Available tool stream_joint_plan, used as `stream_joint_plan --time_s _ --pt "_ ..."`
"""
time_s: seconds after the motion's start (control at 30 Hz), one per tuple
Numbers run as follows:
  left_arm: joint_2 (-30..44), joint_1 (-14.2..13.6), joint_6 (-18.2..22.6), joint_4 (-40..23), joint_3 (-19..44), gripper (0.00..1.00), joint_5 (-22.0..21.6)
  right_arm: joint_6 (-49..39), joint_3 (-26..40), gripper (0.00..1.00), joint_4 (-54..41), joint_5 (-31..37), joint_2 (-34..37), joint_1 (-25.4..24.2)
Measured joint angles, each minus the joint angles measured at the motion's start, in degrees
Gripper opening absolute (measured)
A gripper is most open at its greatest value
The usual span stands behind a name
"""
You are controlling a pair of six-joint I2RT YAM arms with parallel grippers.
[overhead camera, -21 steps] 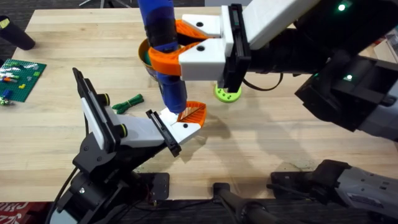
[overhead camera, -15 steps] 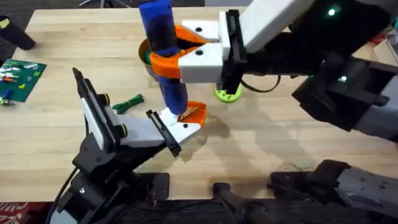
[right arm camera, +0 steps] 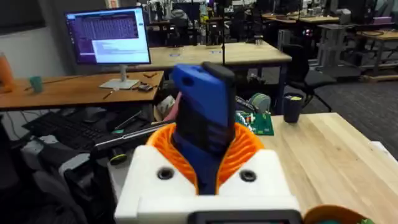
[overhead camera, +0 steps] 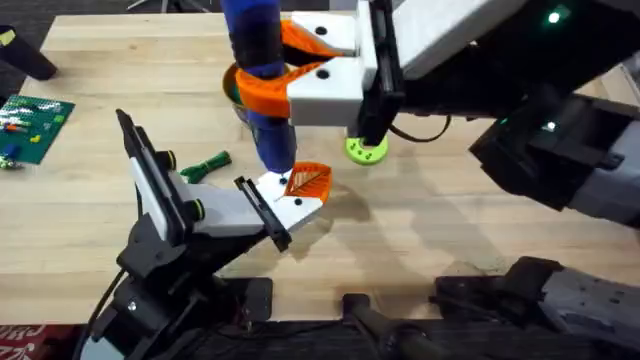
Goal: Pick up the gripper from the table and insert it into the empty holder that is missing its gripper. Then pick up a screw, insert it into the mounting hole, and use the screwdriver to tighten it. Finally, clean up the table by picking up the vegetable and placing it into the bucket.
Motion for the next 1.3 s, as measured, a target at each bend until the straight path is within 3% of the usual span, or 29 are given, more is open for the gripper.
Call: stream_joint_plan --time_s 1.3 --pt "0.0 0.0 0.0 0.0 0.0 0.01 0.0 0.3 0.0 0.114 -2.2 0.0 0.0 0.0"
